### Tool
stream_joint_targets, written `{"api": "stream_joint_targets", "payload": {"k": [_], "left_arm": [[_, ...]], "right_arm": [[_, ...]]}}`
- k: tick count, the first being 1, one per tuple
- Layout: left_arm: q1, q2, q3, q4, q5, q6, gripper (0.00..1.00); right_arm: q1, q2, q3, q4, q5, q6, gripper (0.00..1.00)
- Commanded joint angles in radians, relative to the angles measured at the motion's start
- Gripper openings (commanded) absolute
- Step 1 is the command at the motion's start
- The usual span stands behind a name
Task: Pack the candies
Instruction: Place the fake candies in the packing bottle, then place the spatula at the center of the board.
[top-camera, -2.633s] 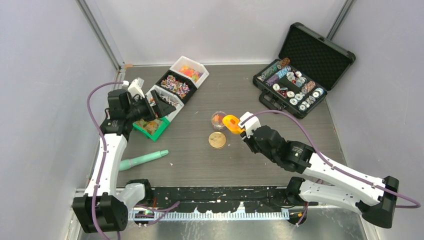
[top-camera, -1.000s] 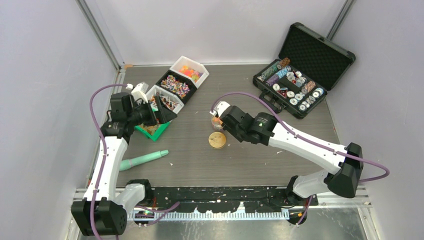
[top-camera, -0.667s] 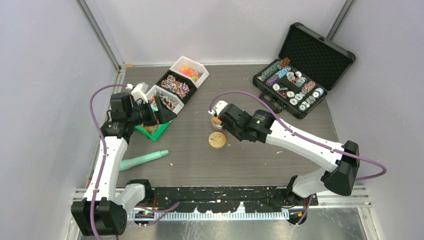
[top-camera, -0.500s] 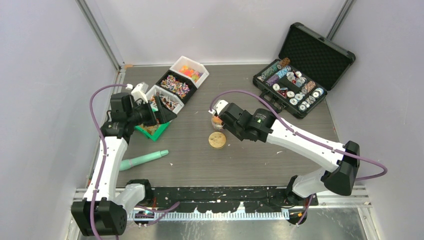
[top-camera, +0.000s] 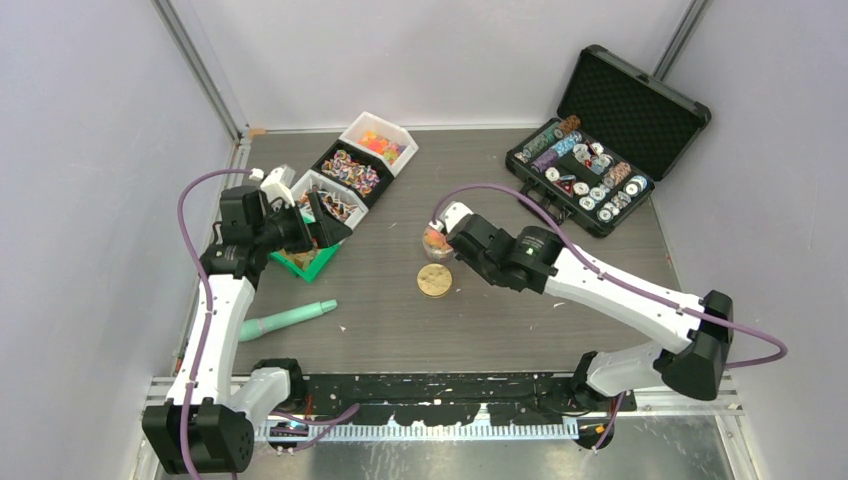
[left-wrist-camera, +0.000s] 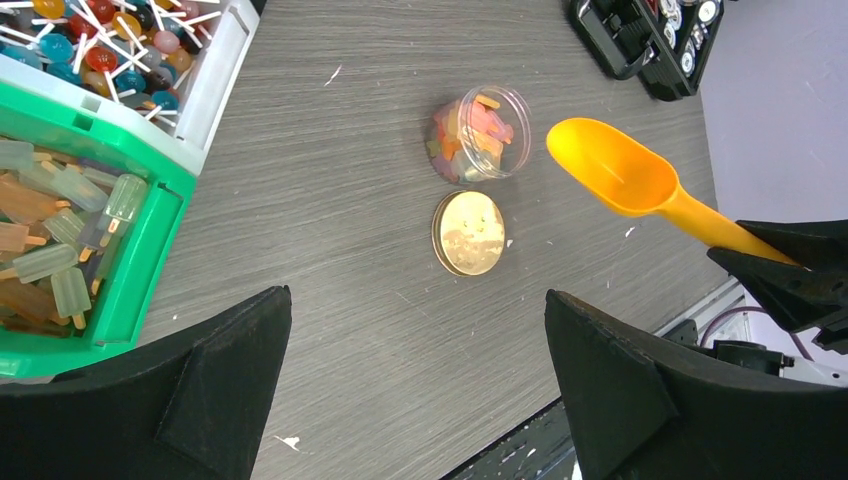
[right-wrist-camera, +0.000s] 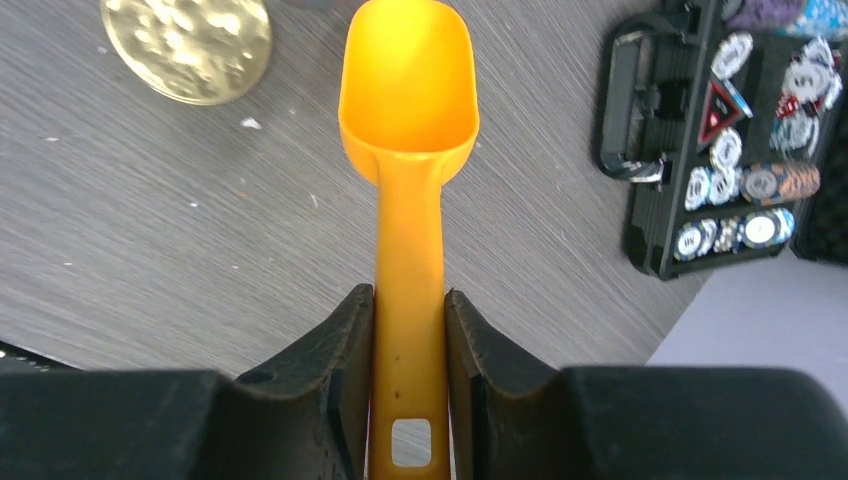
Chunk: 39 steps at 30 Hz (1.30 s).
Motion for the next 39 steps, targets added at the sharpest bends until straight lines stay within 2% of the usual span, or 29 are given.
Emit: {"api": "stream_joint_targets", "payload": {"k": [1, 8, 15, 22, 30, 32, 35, 39], "left_arm": [[-0.004, -0.019, 0.003, -0.007, -0.019, 0.009, 1.00], [-0.004, -0.024, 0.002, -0.009, -0.026, 0.007, 1.00], [-0.005, -0.023, 0.002, -0.010, -0.027, 0.007, 1.00], [-0.005, -0.018, 0.005, -0.013, -0.027, 0.006, 1.00], [-0.005, -0.014, 0.005, -0.012, -0.027, 0.005, 1.00], [-0.006, -0.013, 0.006, -0.011, -0.027, 0.005, 1.00], [-0.006, -0.012, 0.006, -0.010, -0.026, 0.005, 1.00], [-0.006, -0.010, 0.005, -0.007, -0.021, 0.002, 1.00]], "right_arm": [[-0.016, -0.110, -0.085, 0.098, 0.141, 0.079, 0.00], [-0.054, -0.204, -0.338, 0.350, 0.235, 0.088, 0.00], [-0.145, -0.209, -0.516, 0.555, 0.126, 0.081, 0.03], [-0.163, -0.159, -0.543, 0.519, 0.103, 0.139, 0.16], [-0.172, -0.136, -0.527, 0.511, 0.094, 0.164, 0.23], [-0.174, -0.103, -0.519, 0.508, 0.099, 0.141, 0.23], [-0.180, -0.034, -0.507, 0.531, 0.147, 0.066, 0.15], [-0.254, 0.007, -0.532, 0.622, 0.102, 0.032, 0.19]]}}
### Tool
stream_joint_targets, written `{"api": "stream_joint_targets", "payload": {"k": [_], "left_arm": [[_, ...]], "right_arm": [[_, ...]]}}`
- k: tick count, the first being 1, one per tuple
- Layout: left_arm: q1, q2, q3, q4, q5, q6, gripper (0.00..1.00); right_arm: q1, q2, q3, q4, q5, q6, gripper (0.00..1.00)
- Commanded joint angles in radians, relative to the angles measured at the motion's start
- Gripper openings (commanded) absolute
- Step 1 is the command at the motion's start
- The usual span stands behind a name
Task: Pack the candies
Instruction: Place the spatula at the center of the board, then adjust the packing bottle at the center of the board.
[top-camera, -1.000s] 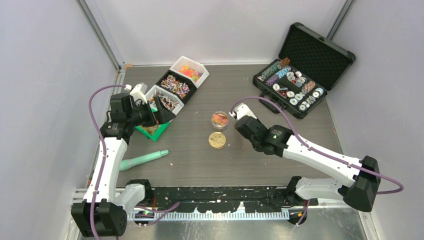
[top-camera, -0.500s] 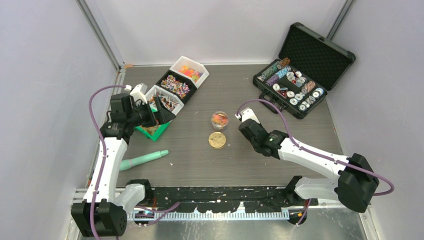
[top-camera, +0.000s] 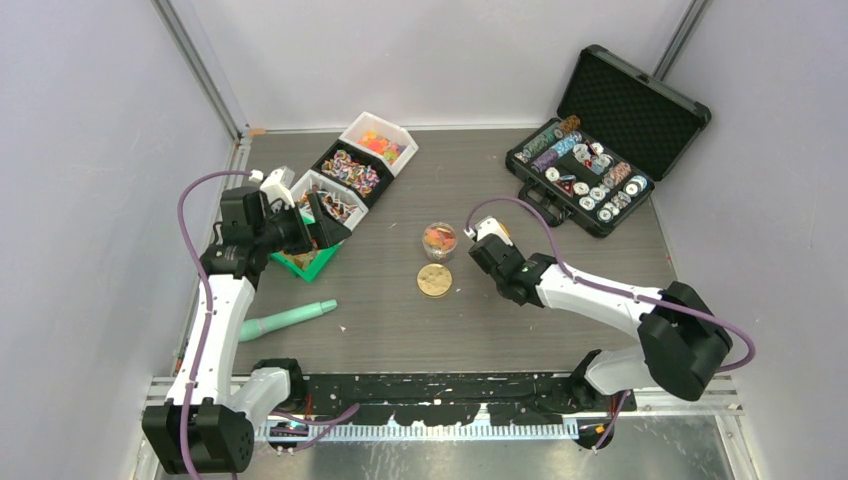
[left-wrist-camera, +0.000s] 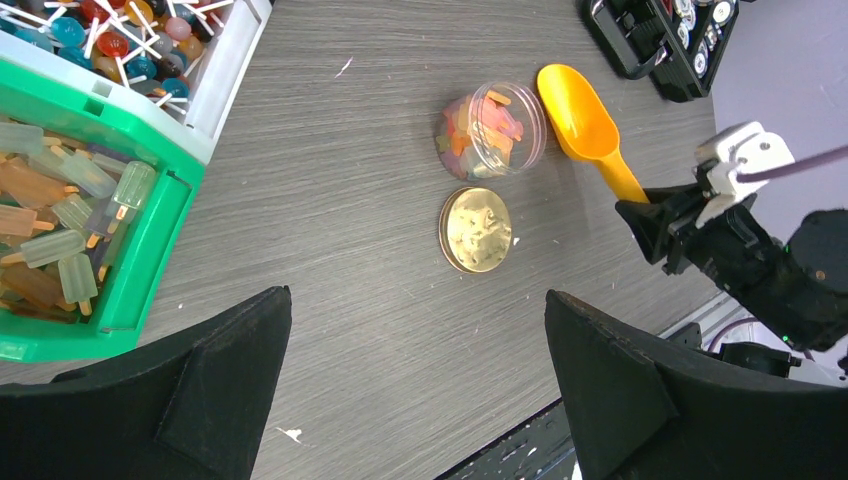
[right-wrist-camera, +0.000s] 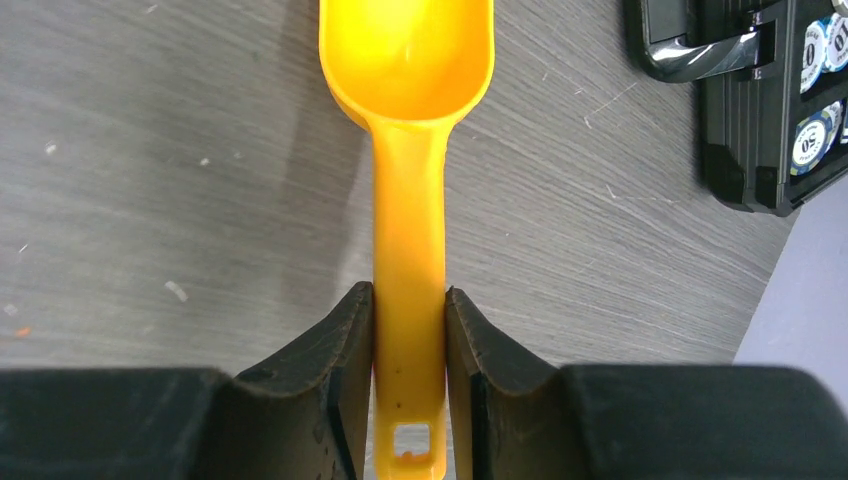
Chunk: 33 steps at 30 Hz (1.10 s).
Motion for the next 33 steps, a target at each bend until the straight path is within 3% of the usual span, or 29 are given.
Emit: {"api": "stream_joint_targets", "payload": {"k": [1, 6, 11, 13, 16, 19, 22, 33], "left_arm": [[-0.004, -0.011, 0.003, 0.014, 0.007, 0.004, 1.00], [-0.011, -0.008, 0.003, 0.011, 0.006, 0.008, 1.00], [-0.011, 0.000, 0.006, 0.010, 0.003, 0.008, 1.00], [-0.012, 0.000, 0.006, 0.009, -0.001, 0.009, 1.00], [-0.011, -0.004, 0.005, 0.007, -0.008, 0.011, 1.00], [-0.011, -0.008, 0.004, 0.007, -0.013, 0.011, 1.00], [-0.011, -0.014, -0.001, 0.010, -0.018, 0.011, 1.00], [-0.011, -0.034, -0.009, 0.011, -0.036, 0.014, 1.00]], "right_arm": [[-0.075, 0.031, 0.001, 0.113, -0.028, -0.047, 0.21], [-0.104, 0.060, 0.016, 0.120, -0.070, -0.028, 0.29], [-0.109, 0.022, 0.084, 0.007, -0.043, 0.010, 0.49], [-0.110, -0.014, 0.115, -0.028, -0.073, 0.037, 0.62], [-0.109, -0.047, 0.170, -0.042, -0.131, 0.093, 0.67], [-0.109, -0.021, 0.233, -0.015, -0.226, 0.139, 0.68], [-0.110, 0.057, 0.310, 0.029, -0.299, 0.185, 0.61], [-0.109, 0.404, 0.528, 0.163, -0.272, 0.272, 0.38]]}}
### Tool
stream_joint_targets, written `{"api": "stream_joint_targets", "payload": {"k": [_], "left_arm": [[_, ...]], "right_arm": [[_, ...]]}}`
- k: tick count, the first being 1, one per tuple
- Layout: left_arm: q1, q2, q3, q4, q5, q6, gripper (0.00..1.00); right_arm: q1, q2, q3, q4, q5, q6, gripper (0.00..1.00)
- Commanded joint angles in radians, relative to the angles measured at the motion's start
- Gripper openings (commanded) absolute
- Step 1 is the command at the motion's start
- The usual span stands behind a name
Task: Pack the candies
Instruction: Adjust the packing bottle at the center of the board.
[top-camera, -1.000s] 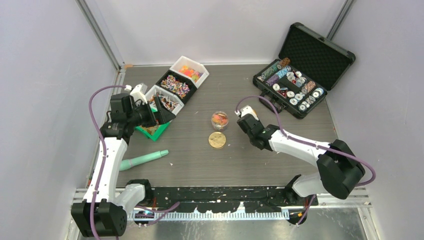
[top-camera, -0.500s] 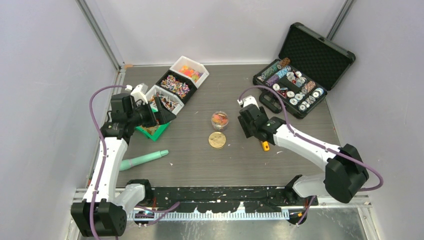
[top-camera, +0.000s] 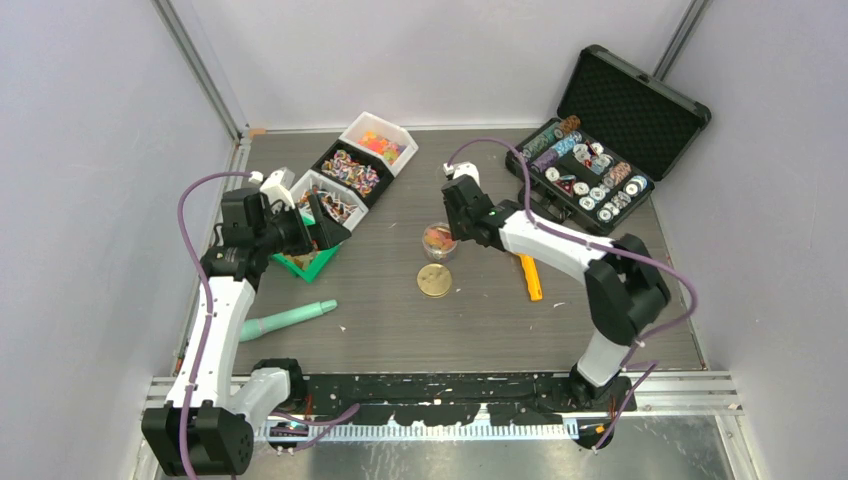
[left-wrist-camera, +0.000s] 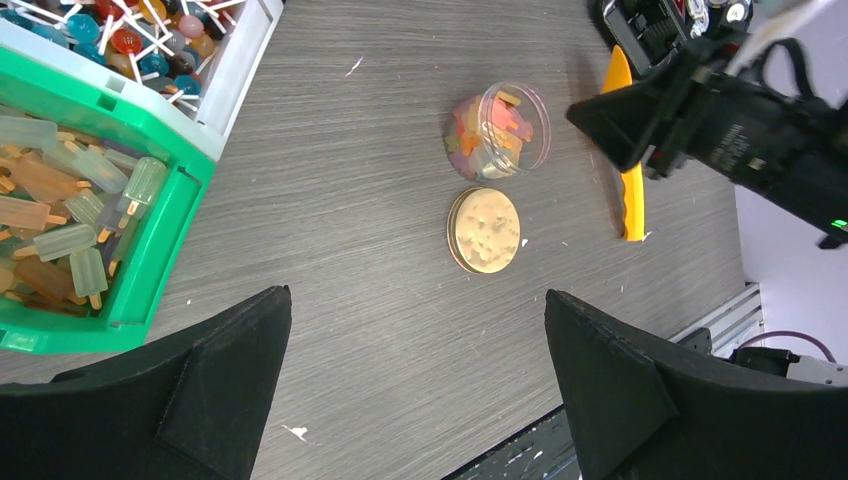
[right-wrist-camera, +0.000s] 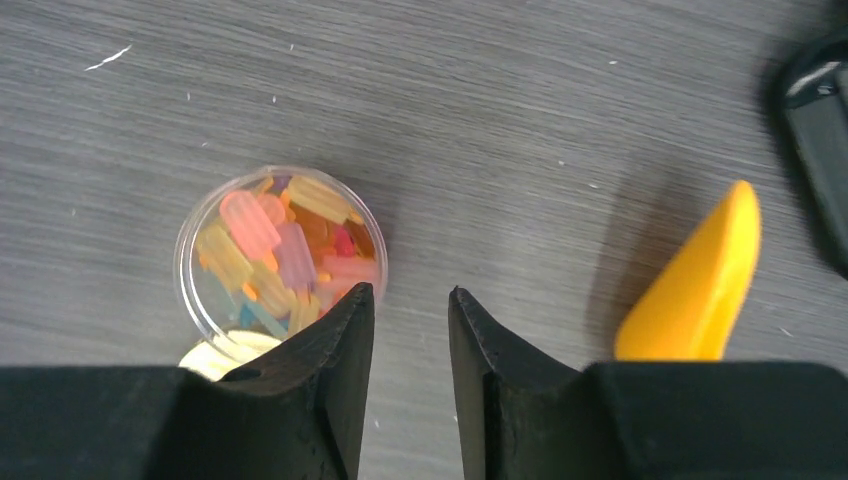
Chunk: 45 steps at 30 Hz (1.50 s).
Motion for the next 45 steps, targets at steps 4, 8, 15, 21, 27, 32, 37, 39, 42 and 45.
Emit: {"api": "stream_joint_targets", "payload": {"k": [4, 8, 15, 21, 27, 32, 37, 39, 42, 45], "left_arm": [[-0.005, -0.024, -0.001, 0.011, -0.012, 0.015, 1.00], [-0.005, -0.023, -0.001, 0.009, -0.014, 0.016, 1.00], [-0.004, -0.015, 0.002, 0.012, -0.006, 0.013, 1.00], [-0.005, -0.018, 0.001, 0.012, -0.014, 0.011, 1.00], [-0.005, -0.022, -0.001, 0.014, -0.012, 0.009, 1.00], [-0.004, -0.025, -0.001, 0.014, -0.014, 0.009, 1.00], [-0.005, -0.027, -0.003, 0.014, -0.014, 0.009, 1.00], [-0.005, -0.026, -0.003, 0.015, -0.018, 0.009, 1.00], [-0.005, -0.027, -0.003, 0.013, -0.023, 0.009, 1.00], [-0.005, -0.026, -0.003, 0.011, -0.026, 0.011, 1.00]], "right_arm": [[-0.008, 0.176, 0.121, 0.066, -0.049, 0.047, 0.31], [-0.023, 0.178, 0.107, 0.051, -0.053, 0.080, 0.08], [-0.048, 0.076, 0.075, 0.053, -0.170, 0.118, 0.01], [-0.064, 0.095, 0.042, 0.108, -0.228, 0.114, 0.01], [-0.078, 0.158, 0.064, 0.059, -0.246, 0.105, 0.00], [-0.078, 0.075, 0.038, 0.114, -0.275, 0.111, 0.01], [-0.079, 0.057, -0.001, 0.162, -0.257, 0.108, 0.01], [-0.081, 0.082, -0.035, 0.190, -0.242, 0.101, 0.00], [-0.082, 0.147, -0.052, 0.189, -0.207, 0.091, 0.00], [-0.082, 0.158, -0.055, 0.169, -0.191, 0.098, 0.01]]}}
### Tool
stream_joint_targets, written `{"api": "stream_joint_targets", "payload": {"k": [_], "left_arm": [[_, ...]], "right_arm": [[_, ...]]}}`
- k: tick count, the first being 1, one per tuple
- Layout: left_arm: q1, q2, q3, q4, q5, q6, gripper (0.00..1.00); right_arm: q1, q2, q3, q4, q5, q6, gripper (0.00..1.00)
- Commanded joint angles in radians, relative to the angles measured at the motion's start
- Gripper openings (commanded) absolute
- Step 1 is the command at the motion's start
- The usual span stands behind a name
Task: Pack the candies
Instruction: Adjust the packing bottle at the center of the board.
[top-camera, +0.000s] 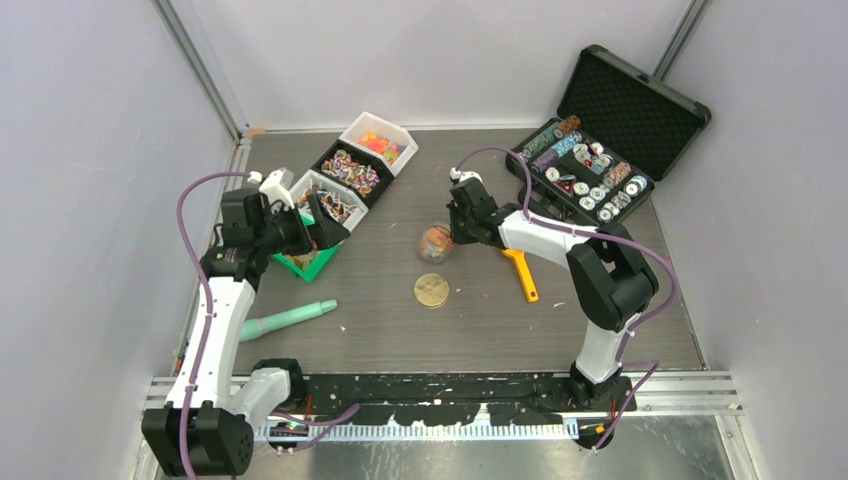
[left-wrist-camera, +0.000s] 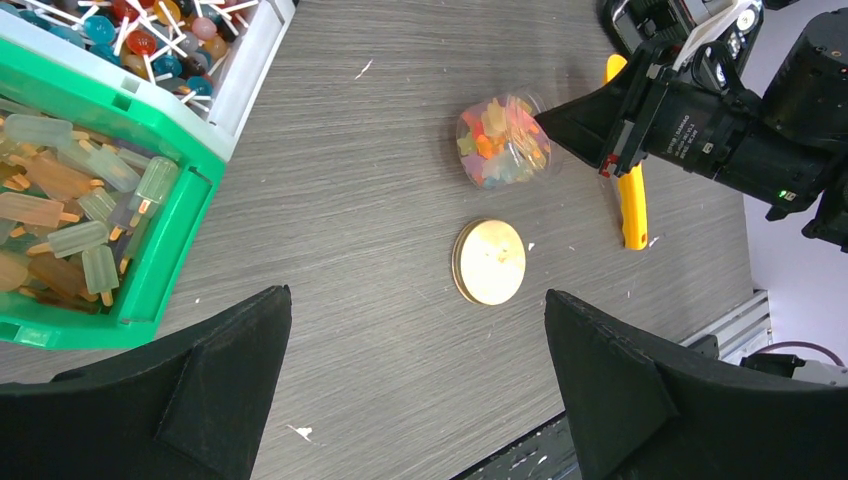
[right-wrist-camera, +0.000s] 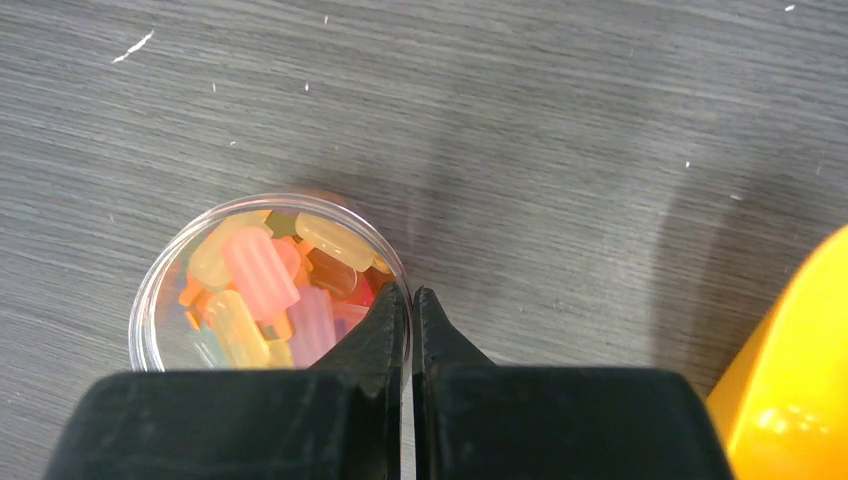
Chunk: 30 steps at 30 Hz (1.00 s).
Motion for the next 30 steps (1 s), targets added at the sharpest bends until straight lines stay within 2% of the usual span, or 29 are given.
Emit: {"api": "stream_joint_targets", "payload": {"k": [1, 8, 15, 18, 22, 24, 27, 30], "left_arm": [[-0.005, -0.021, -0.001, 0.011, -0.010, 0.013, 1.00], [-0.005, -0.020, 0.000, 0.011, -0.012, 0.013, 1.00], [-0.005, -0.018, -0.001, 0.013, -0.012, 0.013, 1.00], [-0.005, -0.020, -0.002, 0.012, -0.014, 0.013, 1.00], [-0.005, -0.020, -0.019, 0.030, -0.005, -0.006, 1.00], [-0.005, -0.012, -0.049, 0.055, -0.018, -0.058, 1.00], [-0.004, 0.021, -0.075, 0.079, 0.026, -0.088, 1.00], [-0.004, 0.055, -0.050, 0.055, 0.069, -0.049, 1.00]], "right_arm": [[-0.003, 0.010, -0.011, 0.017, 0.055, 0.007, 0.00], [-0.001, -0.109, 0.050, -0.095, 0.138, -0.047, 0.01], [0.053, -0.079, 0.098, -0.246, 0.249, -0.086, 0.01], [0.094, -0.061, 0.107, -0.260, 0.296, -0.080, 0.01], [0.108, -0.049, 0.130, -0.270, 0.317, -0.064, 0.05], [0.108, -0.055, 0.144, -0.281, 0.322, -0.067, 0.12], [0.108, -0.084, 0.157, -0.292, 0.307, -0.075, 0.32], [0.108, -0.136, 0.160, -0.315, 0.306, -0.081, 0.40]]}}
